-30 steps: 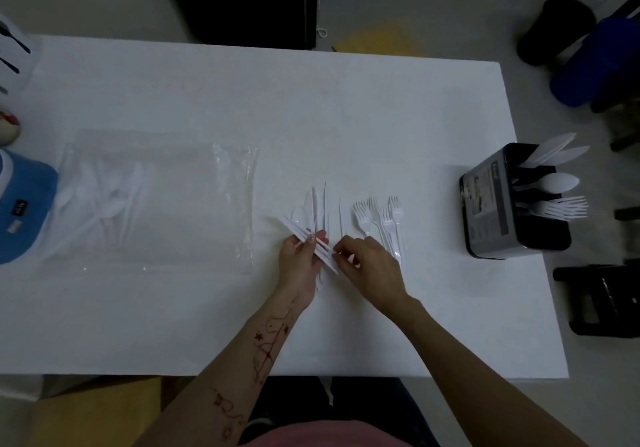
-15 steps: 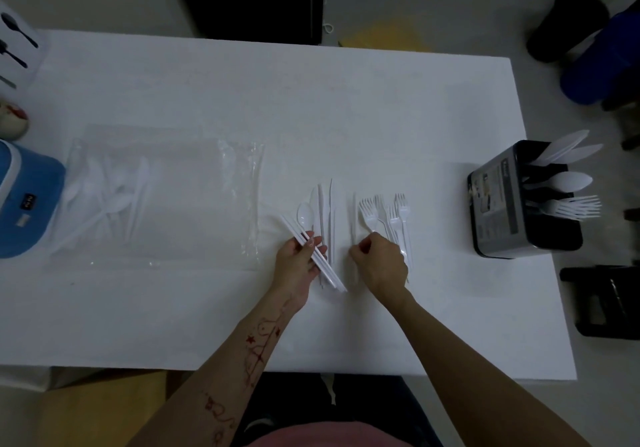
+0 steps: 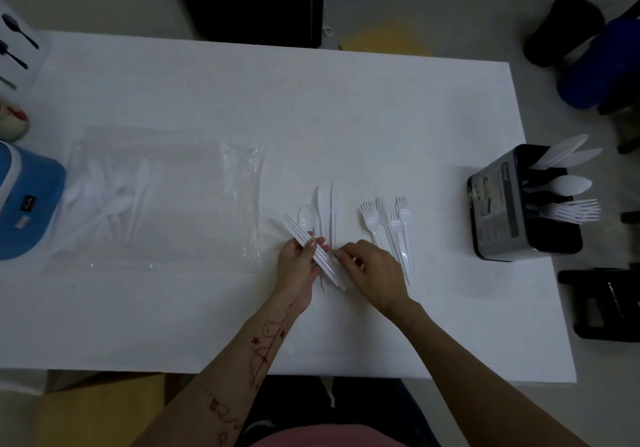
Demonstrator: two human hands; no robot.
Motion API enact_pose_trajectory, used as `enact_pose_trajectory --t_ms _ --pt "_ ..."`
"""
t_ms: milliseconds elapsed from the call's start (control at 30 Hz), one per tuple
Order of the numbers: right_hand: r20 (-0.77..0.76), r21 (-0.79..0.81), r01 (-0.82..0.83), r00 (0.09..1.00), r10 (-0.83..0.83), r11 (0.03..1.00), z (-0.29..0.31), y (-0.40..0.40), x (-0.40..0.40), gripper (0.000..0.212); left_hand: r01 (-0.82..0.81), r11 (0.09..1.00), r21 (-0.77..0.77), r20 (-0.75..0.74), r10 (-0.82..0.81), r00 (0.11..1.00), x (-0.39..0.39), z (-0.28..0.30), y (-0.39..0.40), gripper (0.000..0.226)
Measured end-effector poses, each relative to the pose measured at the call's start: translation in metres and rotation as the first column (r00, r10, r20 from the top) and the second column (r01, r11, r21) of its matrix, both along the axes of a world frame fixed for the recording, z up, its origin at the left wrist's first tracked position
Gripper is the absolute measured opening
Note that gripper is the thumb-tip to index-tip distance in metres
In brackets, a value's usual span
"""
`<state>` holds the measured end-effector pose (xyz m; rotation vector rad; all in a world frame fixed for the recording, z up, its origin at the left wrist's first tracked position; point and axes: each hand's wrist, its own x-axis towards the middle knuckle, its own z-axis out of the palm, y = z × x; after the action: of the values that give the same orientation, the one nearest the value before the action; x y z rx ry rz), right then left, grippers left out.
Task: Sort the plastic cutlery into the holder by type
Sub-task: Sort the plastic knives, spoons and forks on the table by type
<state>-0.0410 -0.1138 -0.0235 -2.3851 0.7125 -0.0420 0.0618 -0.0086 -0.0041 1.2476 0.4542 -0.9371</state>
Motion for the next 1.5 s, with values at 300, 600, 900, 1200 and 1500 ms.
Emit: enact_pose_trajectory --t_ms 300,600,900,1200,1500 --pt "-0.314 0.163 0.389 0.892 -0.326 0.907 -0.003 0.001 0.038 0.016 -0.028 0.999 0.041 0.013 0.027 1.000 0.007 -0.004 0.016 0.024" --pt "-0.181 0.231 0.438 0.896 -0.404 0.868 -0.002 -0.006 0.011 0.011 0.061 0.998 0.030 0.009 -0.062 0.998 0.001 -0.003 0.009 0.018" --pt "0.026 0.516 0.272 0.943 -0.333 0.812 0.014 -0.004 -0.001 0.012 0.071 0.996 0.047 0.048 -0.073 0.996 0.001 0.000 0.003 0.011" --pt "0.071 0.484 0.152 0.975 -0.211 0.862 0.007 0.001 -0.006 0.008 -0.029 1.000 0.011 -0.005 0.029 1.000 0.002 -0.001 0.006 0.016" --pt "-0.149 0.206 0.371 0.926 -0.346 0.905 -0.005 0.007 0.023 0.021 -0.081 0.997 0.020 -0.009 0.081 0.997 0.010 -0.003 0.015 0.014"
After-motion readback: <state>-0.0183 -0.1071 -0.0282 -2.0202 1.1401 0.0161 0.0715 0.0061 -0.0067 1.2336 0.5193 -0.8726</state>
